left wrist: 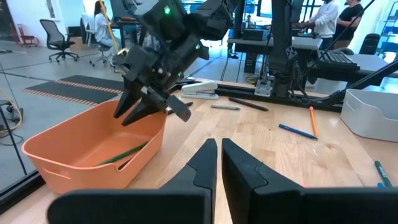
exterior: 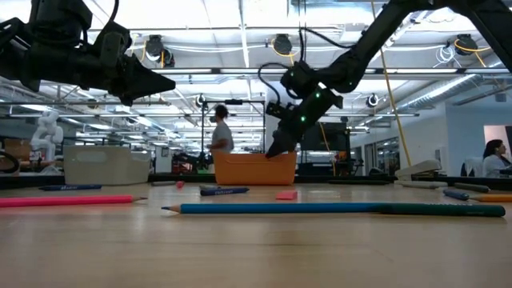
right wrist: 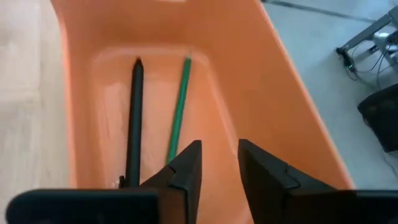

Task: Sort crayons/erasers/pens/pencils in bins
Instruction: Put the blue crayon into the top gray bin

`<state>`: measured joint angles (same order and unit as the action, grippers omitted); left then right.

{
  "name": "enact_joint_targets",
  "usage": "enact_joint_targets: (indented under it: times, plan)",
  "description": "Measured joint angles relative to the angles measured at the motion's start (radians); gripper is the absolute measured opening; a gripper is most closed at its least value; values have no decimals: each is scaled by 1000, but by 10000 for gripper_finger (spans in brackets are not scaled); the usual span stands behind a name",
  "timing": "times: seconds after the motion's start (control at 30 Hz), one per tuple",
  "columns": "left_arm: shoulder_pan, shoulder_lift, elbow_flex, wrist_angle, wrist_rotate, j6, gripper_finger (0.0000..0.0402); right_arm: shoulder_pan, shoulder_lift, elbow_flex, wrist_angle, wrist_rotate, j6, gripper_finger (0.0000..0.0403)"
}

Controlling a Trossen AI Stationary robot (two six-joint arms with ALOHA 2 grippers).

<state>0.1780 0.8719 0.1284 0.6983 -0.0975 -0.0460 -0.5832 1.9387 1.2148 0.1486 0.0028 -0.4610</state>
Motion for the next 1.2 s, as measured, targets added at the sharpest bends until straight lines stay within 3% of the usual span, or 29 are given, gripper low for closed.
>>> enact_joint_targets:
  times: [0.17, 0.33, 0.47, 0.6, 0.83, 0.97, 1.2]
  plan:
    - [0, 0, 0, -8, 0, 0, 26, 34, -106, 0, -54, 41, 2, 92]
    - [0, 0, 0, -40, 0, 1, 26, 98, -294, -104, -94, 44, 0, 43]
    - [0, 0, 0, -54, 0, -5, 26, 123, -441, -344, 113, -11, 80, 5]
    - [0, 0, 4, -114, 19, 4, 26, 164, -558, -602, 442, -30, 196, 8]
    - [0, 1, 201, -551, -14, 48, 26, 223, -673, -882, 825, -27, 281, 2]
    - [0, 0, 340, -821, -35, 21, 26, 248, -704, -957, 902, -21, 307, 1]
    - [11, 68, 520, -1346, -82, -194, 26, 284, -709, -983, 937, 2, 284, 1]
